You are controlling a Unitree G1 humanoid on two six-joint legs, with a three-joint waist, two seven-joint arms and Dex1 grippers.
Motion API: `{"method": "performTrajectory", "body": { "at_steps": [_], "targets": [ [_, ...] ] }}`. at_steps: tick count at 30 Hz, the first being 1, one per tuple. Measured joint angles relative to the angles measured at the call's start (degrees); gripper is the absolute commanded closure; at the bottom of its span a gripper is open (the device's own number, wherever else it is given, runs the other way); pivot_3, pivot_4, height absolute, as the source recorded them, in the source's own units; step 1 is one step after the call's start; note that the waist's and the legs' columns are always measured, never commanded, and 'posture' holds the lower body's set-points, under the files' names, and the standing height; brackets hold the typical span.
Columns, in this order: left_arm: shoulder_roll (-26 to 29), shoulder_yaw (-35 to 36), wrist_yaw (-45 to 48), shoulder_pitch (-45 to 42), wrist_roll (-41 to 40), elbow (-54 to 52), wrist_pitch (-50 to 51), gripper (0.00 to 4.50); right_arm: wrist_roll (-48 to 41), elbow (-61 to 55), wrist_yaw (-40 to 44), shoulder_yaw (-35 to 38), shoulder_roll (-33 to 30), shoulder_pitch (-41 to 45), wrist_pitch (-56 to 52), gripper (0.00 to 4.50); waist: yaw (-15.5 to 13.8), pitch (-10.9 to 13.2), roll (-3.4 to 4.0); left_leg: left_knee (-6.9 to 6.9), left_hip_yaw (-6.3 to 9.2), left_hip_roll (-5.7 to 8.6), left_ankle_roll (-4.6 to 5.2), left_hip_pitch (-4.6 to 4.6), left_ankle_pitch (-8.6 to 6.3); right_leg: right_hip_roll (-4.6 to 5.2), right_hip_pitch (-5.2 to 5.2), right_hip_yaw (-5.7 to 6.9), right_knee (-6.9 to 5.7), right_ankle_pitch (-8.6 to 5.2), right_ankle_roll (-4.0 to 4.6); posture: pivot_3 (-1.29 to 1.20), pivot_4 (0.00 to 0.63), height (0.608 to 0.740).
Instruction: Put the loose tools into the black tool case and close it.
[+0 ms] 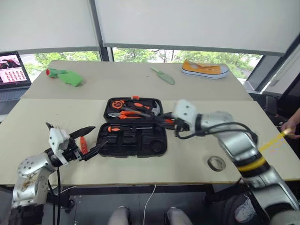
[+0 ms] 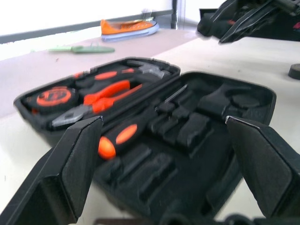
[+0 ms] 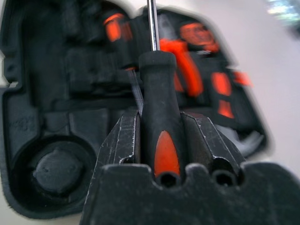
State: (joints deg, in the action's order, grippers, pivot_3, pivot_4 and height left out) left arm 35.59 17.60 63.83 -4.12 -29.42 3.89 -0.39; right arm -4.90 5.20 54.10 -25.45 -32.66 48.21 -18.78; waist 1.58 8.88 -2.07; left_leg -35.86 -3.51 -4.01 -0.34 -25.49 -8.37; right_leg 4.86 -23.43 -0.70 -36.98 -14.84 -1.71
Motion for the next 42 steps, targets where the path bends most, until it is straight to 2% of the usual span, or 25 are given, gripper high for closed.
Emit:
{"method": "performTrajectory", "body": {
  "at_steps": [5,9,19,26,28,29,34,38,41,42],
  "targets": [
    [0.02,-1.22,0.44,0.07,0.29,-0.53,-0.22,0.00,6.36,11.46,5.24,-6.67,4.42,7.21,0.11,3.48,-0.85,0.00,0.01,-0.02,-0.06,0.01,-0.01,-0.17,0.00,0.02,-0.28,-0.03,-0.09,0.02,0.03,0.00,0.150,0.740],
    [0.15,-1.66,0.67,-0.43,0.31,-0.54,-0.35,0.00,10.34,17.26,6.21,-7.66,5.96,9.73,1.01,3.48,-0.91,0.00,0.01,-0.06,-0.07,0.01,-0.05,-0.59,0.03,0.02,-0.73,-0.04,-0.22,0.05,0.06,0.00,0.150,0.740],
    [0.23,-2.71,0.49,-0.62,0.42,-0.60,-0.34,0.00,13.84,21.13,6.99,-7.57,11.62,10.83,1.89,3.48,-0.64,0.00,0.02,-0.04,-0.07,-0.05,-0.05,-0.59,0.03,-0.05,-0.76,-0.03,-0.28,0.07,0.07,0.00,0.150,0.740],
    [0.23,-2.78,-0.24,0.17,0.93,-0.77,-0.35,0.00,15.44,21.30,7.16,-7.45,12.66,11.18,1.87,3.48,-0.67,0.00,0.02,-0.04,-0.07,-0.05,-0.05,-0.59,0.03,-0.05,-0.76,-0.03,-0.27,0.07,0.07,0.00,0.150,0.740],
    [0.23,-2.78,-0.35,0.77,1.00,-0.87,-0.39,0.00,15.47,21.30,7.35,-7.24,12.68,11.18,1.40,2.48,-0.67,0.00,0.02,-0.03,-0.07,-0.05,-0.05,-0.59,0.03,-0.05,-0.77,-0.03,-0.28,0.07,0.07,0.00,0.150,0.740],
    [0.23,-2.78,-0.41,0.93,1.03,-0.87,-0.47,0.00,15.49,21.30,7.43,-6.92,12.65,11.18,1.12,2.28,-0.67,0.00,0.02,-0.03,-0.07,-0.05,-0.05,-0.59,0.03,-0.05,-0.77,-0.03,-0.28,0.07,0.07,0.00,0.150,0.740],
    [0.23,-2.68,-0.79,1.83,1.06,-0.88,-0.71,0.00,14.84,21.32,11.52,-4.87,9.73,11.91,2.67,0.60,-0.91,0.00,0.02,-0.04,-0.07,-0.04,-0.06,-0.60,0.02,-0.04,-0.75,-0.03,-0.22,0.07,0.07,0.00,0.150,0.740],
    [0.22,-2.68,-1.20,1.82,1.09,-0.88,-0.98,0.00,12.17,23.11,14.52,-1.66,9.28,12.52,6.15,0.60,-0.76,0.01,0.02,-0.02,-0.07,-0.06,-0.06,-0.60,0.03,-0.06,-0.78,-0.02,-0.26,0.07,0.08,0.00,0.150,0.740],
    [0.22,-2.68,-1.48,1.83,1.09,-0.88,-1.34,0.00,8.02,24.53,14.94,3.41,10.07,13.03,6.56,0.60,-0.61,0.01,0.02,-0.03,-0.07,-0.07,-0.06,-0.59,0.03,-0.07,-0.77,-0.03,-0.27,0.08,0.09,0.00,0.150,0.740],
    [0.22,-2.68,-1.53,1.84,1.09,-0.88,-1.64,0.00,6.98,24.82,14.42,4.91,10.57,13.34,6.56,1.10,-0.58,0.01,0.02,-0.03,-0.07,-0.08,-0.06,-0.59,0.03,-0.08,-0.77,-0.03,-0.27,0.08,0.10,0.00,0.150,0.740]
  ]
}}
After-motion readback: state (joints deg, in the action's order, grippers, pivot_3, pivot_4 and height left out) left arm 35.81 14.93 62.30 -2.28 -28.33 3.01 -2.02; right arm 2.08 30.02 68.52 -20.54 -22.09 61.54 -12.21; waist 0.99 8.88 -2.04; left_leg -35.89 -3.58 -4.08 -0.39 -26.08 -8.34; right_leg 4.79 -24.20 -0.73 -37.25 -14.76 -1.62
